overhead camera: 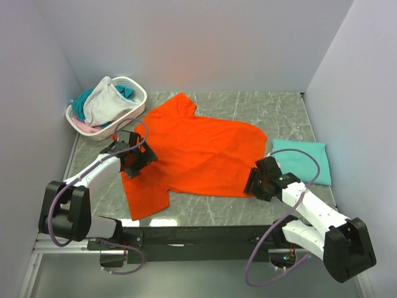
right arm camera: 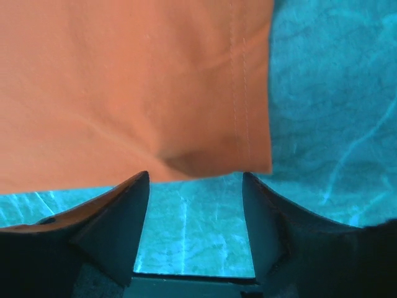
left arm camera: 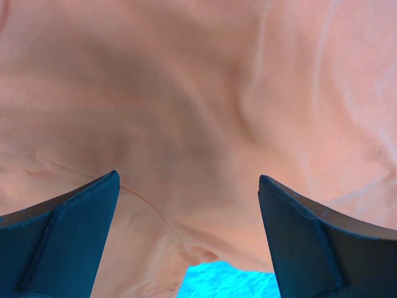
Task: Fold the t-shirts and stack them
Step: Flatten the tshirt out
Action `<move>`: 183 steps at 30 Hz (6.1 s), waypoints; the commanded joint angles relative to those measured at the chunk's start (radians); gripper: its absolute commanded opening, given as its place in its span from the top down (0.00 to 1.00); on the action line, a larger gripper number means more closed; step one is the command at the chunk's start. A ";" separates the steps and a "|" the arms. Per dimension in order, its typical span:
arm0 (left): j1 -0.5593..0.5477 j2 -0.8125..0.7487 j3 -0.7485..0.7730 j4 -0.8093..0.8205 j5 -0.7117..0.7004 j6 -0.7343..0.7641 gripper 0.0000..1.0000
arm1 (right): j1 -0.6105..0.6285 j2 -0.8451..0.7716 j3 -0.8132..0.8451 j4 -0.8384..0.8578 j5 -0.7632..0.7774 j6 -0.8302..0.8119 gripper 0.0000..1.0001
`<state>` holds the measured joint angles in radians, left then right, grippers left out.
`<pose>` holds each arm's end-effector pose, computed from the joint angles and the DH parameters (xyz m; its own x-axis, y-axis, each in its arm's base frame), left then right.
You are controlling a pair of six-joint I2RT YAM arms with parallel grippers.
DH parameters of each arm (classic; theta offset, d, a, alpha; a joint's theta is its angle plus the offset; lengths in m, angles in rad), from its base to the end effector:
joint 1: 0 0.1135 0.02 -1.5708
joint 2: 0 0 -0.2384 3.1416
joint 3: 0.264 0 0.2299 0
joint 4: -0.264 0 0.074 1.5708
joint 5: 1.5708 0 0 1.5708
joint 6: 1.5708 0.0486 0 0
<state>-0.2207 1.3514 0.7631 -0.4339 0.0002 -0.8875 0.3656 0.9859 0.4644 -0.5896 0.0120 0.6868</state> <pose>0.2439 -0.0547 0.1683 -0.6955 -0.6387 -0.3291 -0.5074 0.7609 -0.4045 0.1544 0.0585 0.1439 -0.8707 0.3456 -0.3499 0.2581 0.9267 0.2730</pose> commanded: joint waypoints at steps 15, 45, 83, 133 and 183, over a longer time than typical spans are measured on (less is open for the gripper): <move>-0.005 -0.006 -0.004 0.004 -0.039 -0.019 0.01 | -0.005 0.118 0.226 0.063 0.031 -0.078 1.00; -0.006 -0.032 -0.002 -0.085 -0.085 -0.041 0.01 | -0.074 0.676 0.706 0.186 -0.067 -0.283 0.49; 0.001 0.048 0.010 -0.058 -0.108 -0.022 0.01 | -0.175 0.855 0.757 0.211 -0.287 -0.455 0.46; 0.003 0.025 -0.013 -0.062 -0.126 -0.016 0.01 | -0.019 0.436 0.364 -0.081 0.100 -0.210 0.98; 0.006 0.028 0.018 -0.109 -0.135 -0.037 0.01 | -0.122 0.329 0.255 0.017 -0.041 -0.201 0.98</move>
<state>-0.2184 1.4044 0.7555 -0.5373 -0.1253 -0.9146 0.2478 1.3144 0.6815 -0.6254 -0.0166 0.4915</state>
